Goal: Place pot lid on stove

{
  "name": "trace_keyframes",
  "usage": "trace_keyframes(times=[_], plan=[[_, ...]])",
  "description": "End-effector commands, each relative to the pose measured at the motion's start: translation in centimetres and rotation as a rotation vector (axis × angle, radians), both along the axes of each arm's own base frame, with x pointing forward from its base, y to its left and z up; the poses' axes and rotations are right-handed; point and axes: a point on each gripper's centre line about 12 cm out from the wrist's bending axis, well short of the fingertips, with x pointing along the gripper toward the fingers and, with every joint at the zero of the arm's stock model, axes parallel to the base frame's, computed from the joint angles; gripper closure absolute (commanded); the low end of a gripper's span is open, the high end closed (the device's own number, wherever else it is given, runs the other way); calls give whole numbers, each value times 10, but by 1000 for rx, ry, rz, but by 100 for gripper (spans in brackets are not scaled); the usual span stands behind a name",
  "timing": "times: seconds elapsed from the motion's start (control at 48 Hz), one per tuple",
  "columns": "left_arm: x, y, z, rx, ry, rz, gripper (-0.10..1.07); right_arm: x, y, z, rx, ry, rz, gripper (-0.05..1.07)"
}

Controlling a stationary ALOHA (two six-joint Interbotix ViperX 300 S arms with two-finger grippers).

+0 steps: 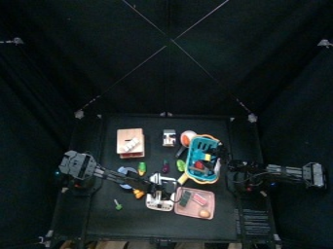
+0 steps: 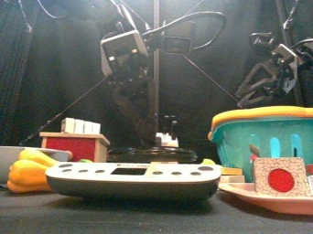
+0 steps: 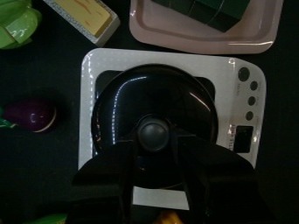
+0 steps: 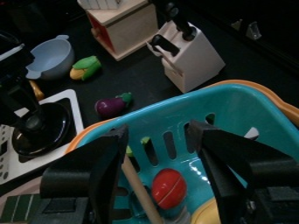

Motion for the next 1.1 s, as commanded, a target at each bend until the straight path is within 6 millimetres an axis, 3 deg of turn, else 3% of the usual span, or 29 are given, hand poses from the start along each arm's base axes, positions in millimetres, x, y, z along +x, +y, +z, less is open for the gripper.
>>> trace_keyframes(times=[0.0,0.688,1.083], plan=[[4,5,9,-8,-34,11,32,2,-1,3,0,-5,-1,12],[0,7,4,-19,-27,19,31,2,-1,3,-3,-4,0,12],[-1,9,6,-21,-31,24,13,2,-1,3,-2,-5,2,12]])
